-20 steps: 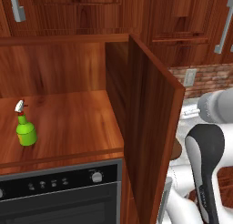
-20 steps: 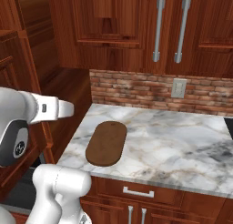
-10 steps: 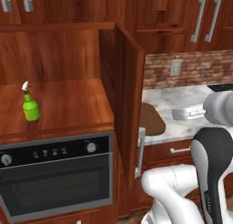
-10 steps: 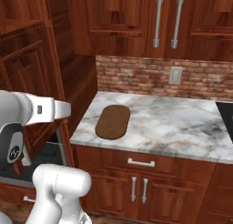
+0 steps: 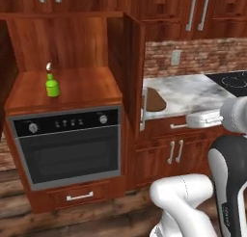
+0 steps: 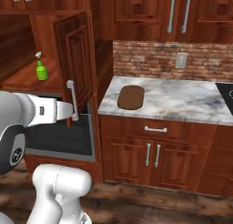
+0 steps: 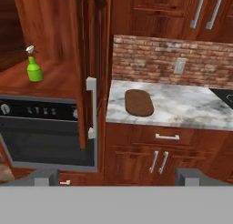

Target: Grab the spray bottle from the cabinet, then place it next to the cutting board for sanitizing. Then grab the dish brush from the countertop next to the sink and place it next to the cutting board.

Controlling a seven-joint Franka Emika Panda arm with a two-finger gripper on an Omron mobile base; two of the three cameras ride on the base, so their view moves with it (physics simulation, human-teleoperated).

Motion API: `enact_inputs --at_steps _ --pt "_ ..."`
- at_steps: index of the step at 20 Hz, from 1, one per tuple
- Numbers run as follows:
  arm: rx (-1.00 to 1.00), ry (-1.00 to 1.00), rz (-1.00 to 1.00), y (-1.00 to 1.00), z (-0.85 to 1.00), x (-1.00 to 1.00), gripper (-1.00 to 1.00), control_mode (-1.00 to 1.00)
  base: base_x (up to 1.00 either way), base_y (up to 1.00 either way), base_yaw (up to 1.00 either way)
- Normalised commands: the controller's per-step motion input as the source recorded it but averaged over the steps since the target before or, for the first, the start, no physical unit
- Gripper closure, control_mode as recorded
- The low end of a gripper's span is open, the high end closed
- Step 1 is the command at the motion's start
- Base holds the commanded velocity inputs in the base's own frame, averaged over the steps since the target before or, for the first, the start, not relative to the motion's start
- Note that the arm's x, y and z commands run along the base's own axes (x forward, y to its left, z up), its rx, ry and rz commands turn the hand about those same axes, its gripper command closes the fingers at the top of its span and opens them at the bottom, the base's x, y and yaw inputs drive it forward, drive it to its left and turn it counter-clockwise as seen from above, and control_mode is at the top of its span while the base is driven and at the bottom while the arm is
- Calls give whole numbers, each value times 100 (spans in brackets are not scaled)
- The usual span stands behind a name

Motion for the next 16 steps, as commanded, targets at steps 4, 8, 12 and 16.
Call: enact_inputs --at_steps 4,8,12,16 --pt "0 0 0 0 0 0 -100 100 -12 100 -6" --pt "0 0 0 0 0 0 -100 100 0 100 -8" --pt "0 0 0 0 0 0 -100 100 9 99 -6" --pt "0 0 0 0 0 0 -100 100 3 65 -1"
